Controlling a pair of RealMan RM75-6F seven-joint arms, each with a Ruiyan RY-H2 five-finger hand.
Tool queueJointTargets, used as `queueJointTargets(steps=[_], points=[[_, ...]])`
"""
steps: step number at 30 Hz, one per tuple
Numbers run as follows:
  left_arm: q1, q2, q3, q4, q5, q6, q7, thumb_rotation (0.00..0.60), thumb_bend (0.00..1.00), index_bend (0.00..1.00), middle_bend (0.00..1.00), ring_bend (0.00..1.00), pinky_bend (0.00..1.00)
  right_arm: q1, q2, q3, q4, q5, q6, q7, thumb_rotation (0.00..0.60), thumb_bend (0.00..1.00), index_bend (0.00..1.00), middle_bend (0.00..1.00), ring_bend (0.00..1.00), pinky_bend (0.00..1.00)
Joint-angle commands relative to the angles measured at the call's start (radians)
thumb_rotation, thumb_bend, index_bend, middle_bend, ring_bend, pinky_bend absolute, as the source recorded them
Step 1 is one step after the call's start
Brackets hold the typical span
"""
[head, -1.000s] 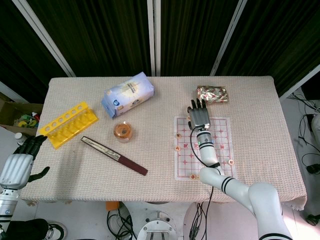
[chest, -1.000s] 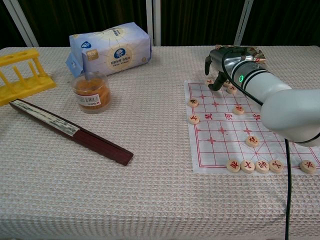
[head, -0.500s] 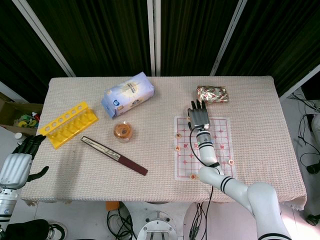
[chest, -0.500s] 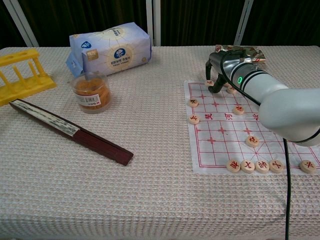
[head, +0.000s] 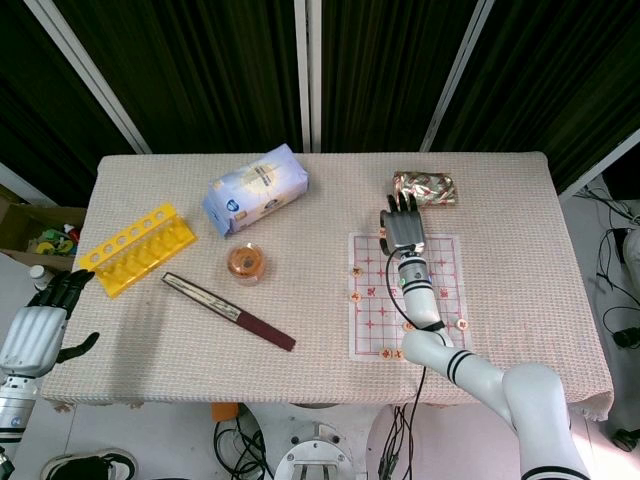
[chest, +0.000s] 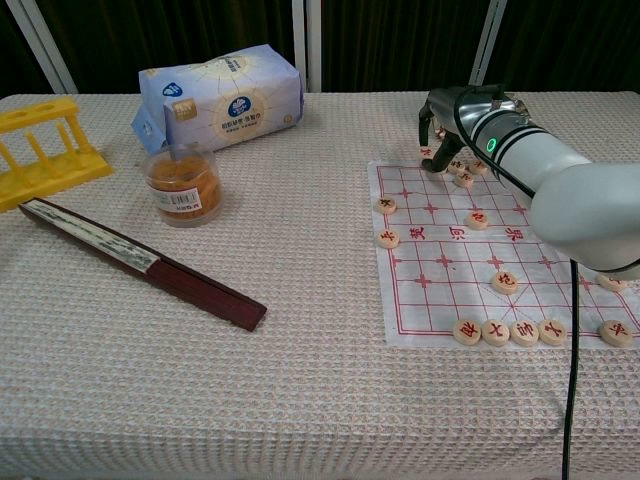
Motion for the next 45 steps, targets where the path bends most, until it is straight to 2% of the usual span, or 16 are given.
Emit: queueJointTargets(steps=[1, 8, 15, 34, 45], points=[[0.002, 0.000, 0.000, -0.001, 0.001, 0.004, 0.002, 0.600, 0.22, 0.10, 0.10, 0.06, 0.28, -0.007, 0.024, 0.002, -0.029, 0.012, 0.012, -0.029, 0.600, 0.35, 0.55, 0.13, 0.00, 0.00], [0.003, -0.003, 0.003, -0.005, 0.004, 0.005, 0.015, 0.600, 0.22, 0.10, 0.10, 0.06, 0.28, -0.031, 0.070, -0.015, -0.102, 0.037, 0.028, -0.078, 0.600, 0.36, 0.57, 0.13, 0.00, 0.00], [0.005, -0.005, 0.005, -0.010, 0.006, 0.008, 0.024, 0.600, 0.22, 0.10, 0.10, 0.06, 0.28, -0.038, 0.091, -0.026, -0.131, 0.070, 0.027, -0.112, 0.600, 0.36, 0.57, 0.13, 0.00, 0.00], [0.005, 0.000, 0.001, -0.009, -0.002, 0.006, 0.013, 0.600, 0.22, 0.10, 0.10, 0.06, 0.28, -0.018, 0.061, -0.044, -0.077, 0.077, -0.010, -0.072, 0.600, 0.36, 0.57, 0.13, 0.00, 0.00], [0.007, 0.003, 0.003, -0.008, -0.001, 0.007, 0.006, 0.600, 0.22, 0.10, 0.10, 0.06, 0.28, -0.017, 0.063, -0.045, -0.079, 0.087, -0.011, -0.073, 0.600, 0.35, 0.49, 0.13, 0.00, 0.00]])
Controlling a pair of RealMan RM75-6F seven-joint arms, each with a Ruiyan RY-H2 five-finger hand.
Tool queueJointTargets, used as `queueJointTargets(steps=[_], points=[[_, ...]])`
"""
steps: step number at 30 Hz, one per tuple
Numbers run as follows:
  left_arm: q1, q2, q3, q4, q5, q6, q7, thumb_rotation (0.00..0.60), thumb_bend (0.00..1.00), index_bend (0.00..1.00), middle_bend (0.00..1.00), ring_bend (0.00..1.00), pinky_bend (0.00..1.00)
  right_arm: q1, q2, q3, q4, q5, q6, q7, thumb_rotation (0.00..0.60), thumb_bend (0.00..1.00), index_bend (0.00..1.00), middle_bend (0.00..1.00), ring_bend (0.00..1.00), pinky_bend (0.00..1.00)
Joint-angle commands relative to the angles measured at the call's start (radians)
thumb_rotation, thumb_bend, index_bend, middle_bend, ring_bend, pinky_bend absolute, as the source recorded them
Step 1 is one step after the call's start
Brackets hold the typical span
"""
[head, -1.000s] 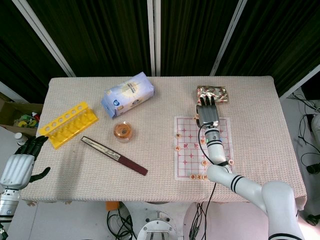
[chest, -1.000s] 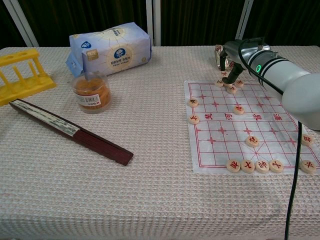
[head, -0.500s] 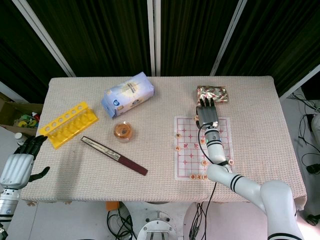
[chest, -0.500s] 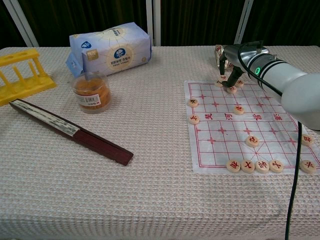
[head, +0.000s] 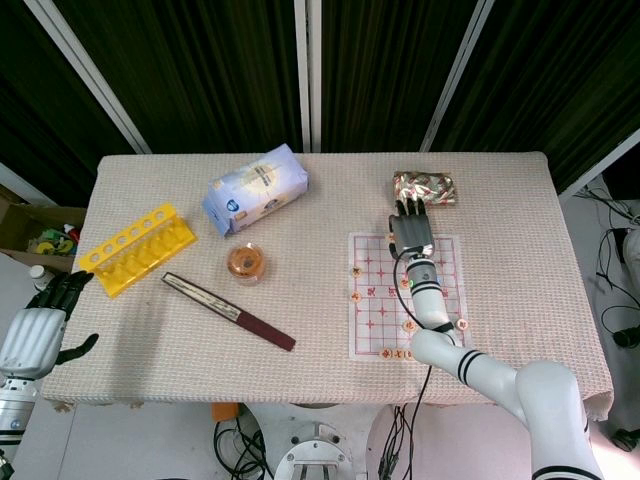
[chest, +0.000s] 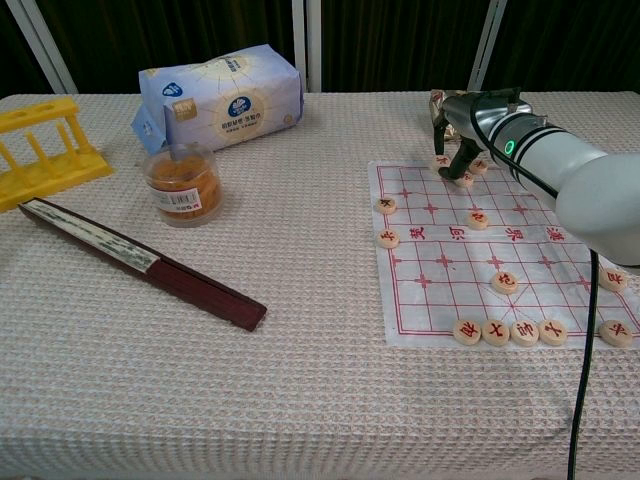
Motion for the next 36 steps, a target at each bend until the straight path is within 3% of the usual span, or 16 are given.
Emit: queueJointTargets(steps=[1, 18, 22, 25, 26, 29, 31, 33, 36], points=[[0.000, 0.000, -0.001, 0.000, -0.001, 0.000, -0.001, 0.600, 0.22, 0.10, 0.10, 0.06, 0.28, 0.000, 0.002, -0.001, -0.001, 0.003, -0.002, -0.003, 0.600, 0.35, 0.48, 0.13, 0.00, 0.00], [-0.001, 0.002, -0.002, -0.003, -0.007, -0.005, 0.001, 0.600, 0.22, 0.10, 0.10, 0.06, 0.28, 0.000, 0.025, -0.012, -0.034, 0.003, -0.010, 0.000, 0.600, 0.34, 0.39, 0.12, 0.00, 0.00], [-0.001, 0.003, -0.002, -0.001, -0.007, -0.005, -0.001, 0.600, 0.22, 0.10, 0.10, 0.06, 0.28, -0.008, 0.062, -0.014, -0.096, -0.004, 0.000, 0.003, 0.600, 0.33, 0.30, 0.10, 0.00, 0.00], [0.000, 0.005, -0.002, 0.001, -0.006, -0.002, -0.009, 0.600, 0.22, 0.10, 0.10, 0.06, 0.28, -0.041, 0.158, -0.037, -0.240, -0.034, 0.022, -0.004, 0.600, 0.32, 0.14, 0.05, 0.00, 0.00], [0.001, 0.006, -0.002, 0.002, -0.005, -0.001, -0.014, 0.600, 0.22, 0.10, 0.10, 0.06, 0.28, -0.069, 0.220, -0.056, -0.333, -0.060, 0.044, -0.003, 0.600, 0.32, 0.08, 0.03, 0.00, 0.00], [0.003, 0.008, -0.004, 0.002, -0.008, 0.002, -0.022, 0.600, 0.22, 0.10, 0.10, 0.06, 0.28, -0.190, 0.423, -0.139, -0.618, -0.207, 0.148, 0.044, 0.600, 0.31, 0.00, 0.00, 0.00, 0.00], [0.002, 0.009, -0.002, 0.001, -0.006, -0.002, -0.021, 0.600, 0.22, 0.10, 0.10, 0.06, 0.28, -0.280, 0.543, -0.202, -0.742, -0.325, 0.242, 0.092, 0.600, 0.30, 0.00, 0.00, 0.00, 0.00], [-0.002, 0.010, -0.002, 0.000, -0.005, -0.008, -0.028, 0.600, 0.22, 0.10, 0.10, 0.06, 0.28, -0.381, 0.646, -0.264, -0.804, -0.451, 0.362, 0.174, 0.600, 0.29, 0.00, 0.00, 0.00, 0.00], [-0.003, 0.008, -0.006, 0.000, -0.018, -0.013, -0.019, 0.600, 0.22, 0.10, 0.10, 0.06, 0.28, -0.503, 0.733, -0.324, -0.786, -0.551, 0.493, 0.318, 0.600, 0.29, 0.00, 0.00, 0.00, 0.00]])
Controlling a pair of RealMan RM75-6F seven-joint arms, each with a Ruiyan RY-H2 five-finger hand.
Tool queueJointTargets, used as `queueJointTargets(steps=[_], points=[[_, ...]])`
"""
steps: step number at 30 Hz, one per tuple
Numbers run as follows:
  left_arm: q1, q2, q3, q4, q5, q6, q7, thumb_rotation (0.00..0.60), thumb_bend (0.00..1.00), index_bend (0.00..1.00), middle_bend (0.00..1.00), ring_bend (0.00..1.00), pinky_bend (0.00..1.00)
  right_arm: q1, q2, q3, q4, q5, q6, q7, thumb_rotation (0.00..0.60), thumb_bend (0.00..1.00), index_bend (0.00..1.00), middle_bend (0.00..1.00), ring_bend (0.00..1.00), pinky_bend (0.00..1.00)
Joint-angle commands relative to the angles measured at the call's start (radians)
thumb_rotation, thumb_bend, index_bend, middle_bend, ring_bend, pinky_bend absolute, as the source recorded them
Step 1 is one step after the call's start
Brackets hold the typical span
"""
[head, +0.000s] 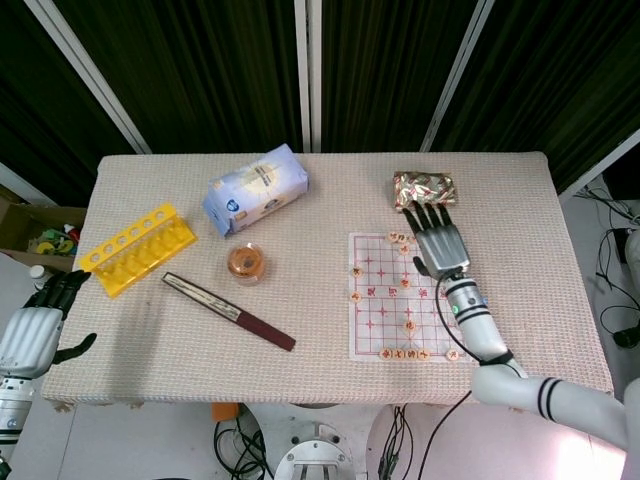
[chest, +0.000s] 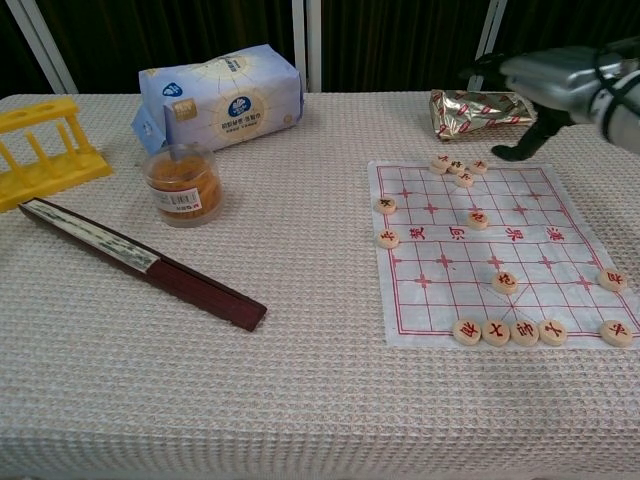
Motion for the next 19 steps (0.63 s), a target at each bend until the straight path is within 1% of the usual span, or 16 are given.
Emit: queueJointTargets(steps=[1, 4, 5, 8, 10, 12, 14, 17, 19], points=[[-0.001, -0.002, -0.004, -0.003, -0.009, -0.003, 0.008, 0.600, 0.22, 0.10, 0.10, 0.06, 0.28, -0.288, 0.261, -0.172, -0.102, -0.274, 0.297, 0.261, 0.600, 0.29, 0.00, 0.00, 0.00, 0.00], [-0.002, -0.004, -0.006, -0.002, -0.006, 0.001, 0.009, 0.600, 0.22, 0.10, 0.10, 0.06, 0.28, -0.371, 0.288, -0.208, -0.015, -0.299, 0.352, 0.380, 0.600, 0.29, 0.00, 0.00, 0.00, 0.00], [-0.002, -0.006, -0.008, 0.000, -0.006, 0.004, 0.010, 0.600, 0.22, 0.10, 0.10, 0.06, 0.28, -0.398, 0.286, -0.215, 0.032, -0.310, 0.369, 0.443, 0.600, 0.29, 0.00, 0.00, 0.00, 0.00], [-0.001, -0.010, -0.010, 0.003, -0.010, 0.007, 0.010, 0.600, 0.22, 0.10, 0.10, 0.06, 0.28, -0.451, 0.267, -0.223, 0.151, -0.315, 0.387, 0.570, 0.600, 0.29, 0.00, 0.00, 0.00, 0.00], [0.000, -0.013, -0.013, 0.004, -0.014, 0.008, 0.013, 0.600, 0.22, 0.10, 0.10, 0.06, 0.28, -0.474, 0.260, -0.232, 0.204, -0.326, 0.385, 0.622, 0.600, 0.29, 0.00, 0.00, 0.00, 0.00], [0.000, -0.017, -0.015, 0.006, -0.013, 0.013, 0.019, 0.600, 0.22, 0.10, 0.10, 0.06, 0.28, -0.489, 0.251, -0.241, 0.250, -0.351, 0.394, 0.635, 0.600, 0.29, 0.00, 0.00, 0.00, 0.00], [0.000, -0.020, -0.014, 0.005, -0.009, 0.015, 0.023, 0.600, 0.22, 0.10, 0.10, 0.06, 0.28, -0.501, 0.239, -0.245, 0.274, -0.376, 0.411, 0.617, 0.600, 0.29, 0.00, 0.00, 0.00, 0.00], [0.000, -0.023, -0.012, 0.003, -0.011, 0.012, 0.037, 0.600, 0.22, 0.10, 0.10, 0.06, 0.28, -0.509, 0.240, -0.251, 0.259, -0.406, 0.420, 0.577, 0.600, 0.29, 0.00, 0.00, 0.00, 0.00], [-0.001, -0.023, -0.012, 0.001, -0.011, 0.011, 0.040, 0.600, 0.22, 0.10, 0.10, 0.06, 0.28, -0.513, 0.240, -0.245, 0.250, -0.425, 0.436, 0.556, 0.600, 0.29, 0.00, 0.00, 0.00, 0.00]])
